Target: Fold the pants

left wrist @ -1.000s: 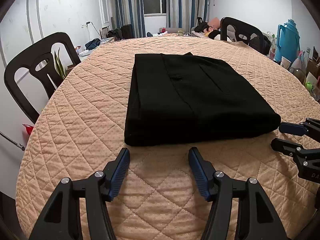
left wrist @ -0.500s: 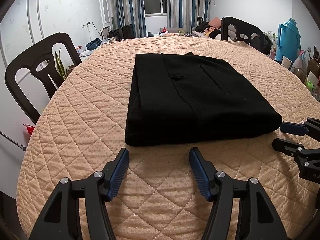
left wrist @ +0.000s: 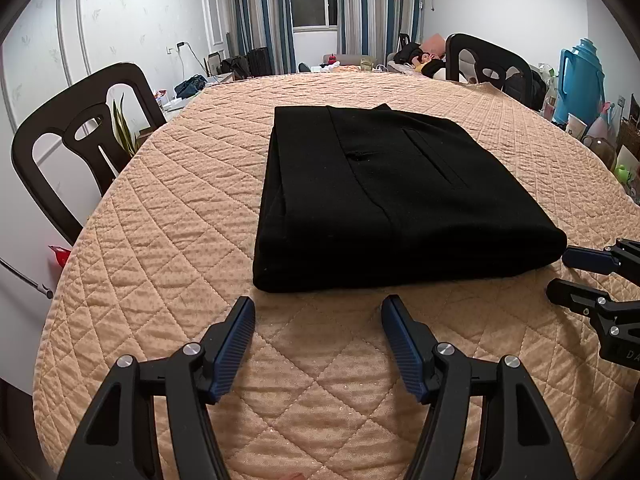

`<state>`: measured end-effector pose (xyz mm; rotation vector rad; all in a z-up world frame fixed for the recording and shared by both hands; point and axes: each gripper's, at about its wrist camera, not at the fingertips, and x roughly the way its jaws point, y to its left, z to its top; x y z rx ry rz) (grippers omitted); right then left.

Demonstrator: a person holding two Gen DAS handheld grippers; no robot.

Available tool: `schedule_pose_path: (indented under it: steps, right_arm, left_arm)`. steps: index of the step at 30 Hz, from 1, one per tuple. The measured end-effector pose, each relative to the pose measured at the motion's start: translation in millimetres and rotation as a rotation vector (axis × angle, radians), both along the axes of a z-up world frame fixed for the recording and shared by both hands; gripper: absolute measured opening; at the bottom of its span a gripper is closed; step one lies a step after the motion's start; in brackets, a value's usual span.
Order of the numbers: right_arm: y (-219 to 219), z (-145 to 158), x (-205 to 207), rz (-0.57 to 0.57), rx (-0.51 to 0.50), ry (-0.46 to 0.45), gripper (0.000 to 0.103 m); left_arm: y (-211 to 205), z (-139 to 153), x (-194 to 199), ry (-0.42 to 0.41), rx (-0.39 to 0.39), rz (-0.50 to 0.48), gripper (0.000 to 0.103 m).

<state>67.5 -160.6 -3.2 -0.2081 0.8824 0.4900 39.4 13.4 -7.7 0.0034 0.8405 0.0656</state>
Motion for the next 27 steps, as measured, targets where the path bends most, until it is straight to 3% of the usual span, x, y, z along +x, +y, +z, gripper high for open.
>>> schedule_pose_path:
  steps: [27]
  right_arm:
    - [0.5,0.0,0.0,0.000,0.000,0.000,0.048]
  left_arm:
    - [0.5,-0.1,0.0,0.002,0.001,0.007,0.071]
